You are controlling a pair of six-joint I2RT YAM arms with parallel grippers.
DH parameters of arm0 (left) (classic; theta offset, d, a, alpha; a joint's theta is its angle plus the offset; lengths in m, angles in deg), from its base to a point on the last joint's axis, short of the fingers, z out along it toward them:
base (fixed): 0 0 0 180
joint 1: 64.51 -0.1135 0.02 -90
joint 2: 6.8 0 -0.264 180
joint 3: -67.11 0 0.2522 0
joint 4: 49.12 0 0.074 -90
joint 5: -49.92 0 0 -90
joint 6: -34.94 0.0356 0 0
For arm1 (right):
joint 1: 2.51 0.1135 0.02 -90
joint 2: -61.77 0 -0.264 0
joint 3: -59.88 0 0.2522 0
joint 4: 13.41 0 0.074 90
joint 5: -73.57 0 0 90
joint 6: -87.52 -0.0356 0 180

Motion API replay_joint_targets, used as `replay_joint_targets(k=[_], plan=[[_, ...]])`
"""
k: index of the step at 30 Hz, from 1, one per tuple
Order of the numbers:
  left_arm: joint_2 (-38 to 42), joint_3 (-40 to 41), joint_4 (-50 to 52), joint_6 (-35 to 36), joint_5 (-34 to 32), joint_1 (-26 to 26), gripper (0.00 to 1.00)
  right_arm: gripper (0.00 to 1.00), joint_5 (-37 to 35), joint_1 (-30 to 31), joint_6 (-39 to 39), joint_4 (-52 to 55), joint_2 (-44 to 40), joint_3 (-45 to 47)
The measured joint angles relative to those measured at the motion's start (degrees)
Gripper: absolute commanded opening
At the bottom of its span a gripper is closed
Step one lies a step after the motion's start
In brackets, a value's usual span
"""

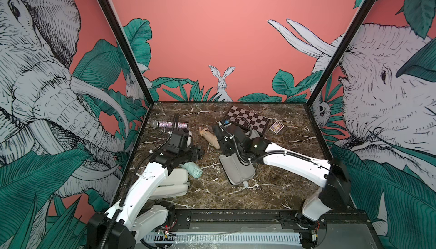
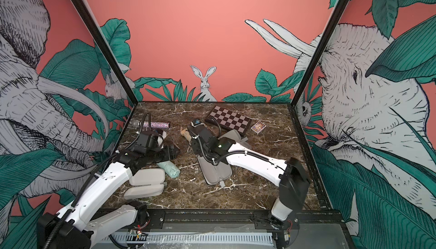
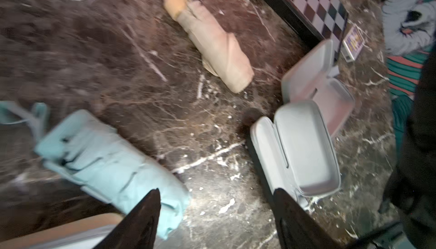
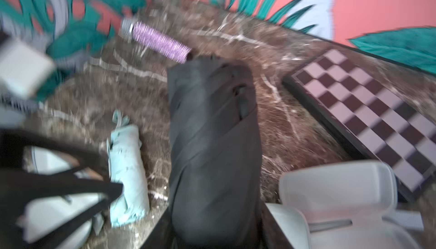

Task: Put umbrellas into zippered umbrella sleeves
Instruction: Place the umbrella in the umbrella sleeve.

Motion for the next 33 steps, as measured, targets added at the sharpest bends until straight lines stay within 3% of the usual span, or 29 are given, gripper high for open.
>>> replay_joint_targets(k=[6,15,23,30,33], plan=[[-7.02,5.68,-9.64,-6.34,3.76,1.33,0.73,0.12,-2.67,0.72,-11.82,-3.39,0.74,13.68],[-8.94,7.52,-16.17,-8.72,5.25,3.06,0.72,0.12,-0.20,4.83,-17.97,-2.91,5.22,15.41],[-13.16,7.54,-19.87,-9.09,6.27,3.54,0.72,0.16,2.23,5.64,-16.04,-1.79,8.20,15.41],[-16.41,7.54,-23.67,-9.64,7.74,4.09,0.70,0.21,5.31,5.64,-8.13,0.28,8.48,15.23],[-18.32,7.54,-24.87,-9.75,8.11,4.20,0.69,0.28,5.97,5.60,-5.70,1.57,10.16,14.12]])
